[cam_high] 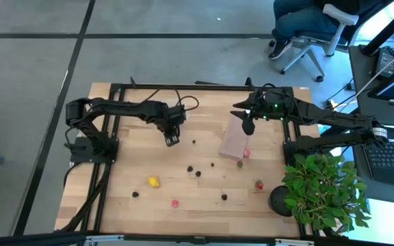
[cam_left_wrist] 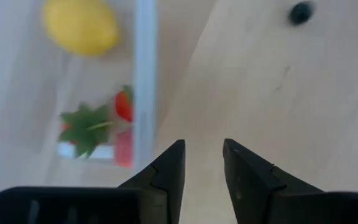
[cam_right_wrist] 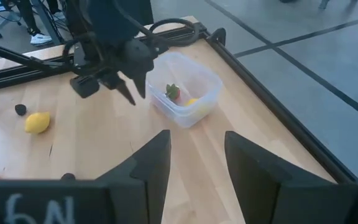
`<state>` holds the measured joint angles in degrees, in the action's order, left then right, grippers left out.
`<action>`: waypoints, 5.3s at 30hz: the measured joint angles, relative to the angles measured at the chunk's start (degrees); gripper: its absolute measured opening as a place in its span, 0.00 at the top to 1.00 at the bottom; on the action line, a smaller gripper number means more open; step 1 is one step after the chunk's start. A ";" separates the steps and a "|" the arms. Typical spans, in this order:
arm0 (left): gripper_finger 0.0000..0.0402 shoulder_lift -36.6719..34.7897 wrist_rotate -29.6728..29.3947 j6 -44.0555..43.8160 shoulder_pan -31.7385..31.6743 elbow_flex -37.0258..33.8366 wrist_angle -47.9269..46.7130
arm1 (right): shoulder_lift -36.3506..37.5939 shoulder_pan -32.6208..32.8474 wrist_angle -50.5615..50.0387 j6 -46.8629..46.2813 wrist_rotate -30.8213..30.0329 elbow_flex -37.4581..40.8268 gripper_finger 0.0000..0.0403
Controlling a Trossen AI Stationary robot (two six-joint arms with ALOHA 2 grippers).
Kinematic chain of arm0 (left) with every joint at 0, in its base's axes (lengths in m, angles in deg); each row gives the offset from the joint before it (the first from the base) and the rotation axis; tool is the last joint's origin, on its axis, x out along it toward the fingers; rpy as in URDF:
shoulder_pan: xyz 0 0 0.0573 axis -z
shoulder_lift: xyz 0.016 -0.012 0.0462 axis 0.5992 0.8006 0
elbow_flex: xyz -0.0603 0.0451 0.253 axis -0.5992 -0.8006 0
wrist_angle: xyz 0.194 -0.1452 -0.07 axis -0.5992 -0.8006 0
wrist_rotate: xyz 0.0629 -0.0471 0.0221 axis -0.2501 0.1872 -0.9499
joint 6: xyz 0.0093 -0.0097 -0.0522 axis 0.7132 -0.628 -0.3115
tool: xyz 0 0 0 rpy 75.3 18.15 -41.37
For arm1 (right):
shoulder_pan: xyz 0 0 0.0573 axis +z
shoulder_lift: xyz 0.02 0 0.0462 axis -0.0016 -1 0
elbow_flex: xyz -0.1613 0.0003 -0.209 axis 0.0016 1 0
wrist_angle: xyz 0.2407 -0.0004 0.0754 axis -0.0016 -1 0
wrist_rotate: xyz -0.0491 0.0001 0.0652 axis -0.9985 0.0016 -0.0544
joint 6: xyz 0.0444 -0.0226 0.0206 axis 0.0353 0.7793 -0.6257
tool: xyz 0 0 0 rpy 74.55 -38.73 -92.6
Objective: Pick and placing Produce into tupperware
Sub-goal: Adjust the transparent bin, then put the blueberry into the transparent bin
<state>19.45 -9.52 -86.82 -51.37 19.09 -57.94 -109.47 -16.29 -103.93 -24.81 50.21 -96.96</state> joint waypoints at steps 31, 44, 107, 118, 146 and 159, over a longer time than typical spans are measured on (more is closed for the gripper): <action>0.91 -1.81 -5.75 4.74 -1.34 0.00 2.50 | 0.00 -0.02 -0.43 1.36 -0.06 0.00 0.62; 0.77 -1.76 5.99 4.91 9.02 0.04 30.39 | 0.00 -0.02 -1.38 1.31 -0.07 0.00 0.62; 0.62 25.53 -15.05 -1.76 13.50 -29.53 103.49 | 0.00 -0.01 -4.70 1.18 -2.51 0.00 0.62; 0.87 25.64 -15.54 -3.94 13.46 -29.58 102.88 | 0.00 -0.02 -4.70 1.33 -2.49 0.00 0.62; 0.90 -22.85 -17.89 -16.54 1.47 -28.76 46.74 | -0.01 -0.02 -1.41 1.44 -2.47 -0.02 0.62; 0.90 -19.46 -5.87 -19.39 -16.05 -11.88 13.99 | -0.02 -0.02 3.75 1.40 -2.47 -0.02 0.62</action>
<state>-0.01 -15.39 -106.21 -67.42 7.21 -43.95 -109.49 -16.31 -100.18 -23.41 47.74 -96.98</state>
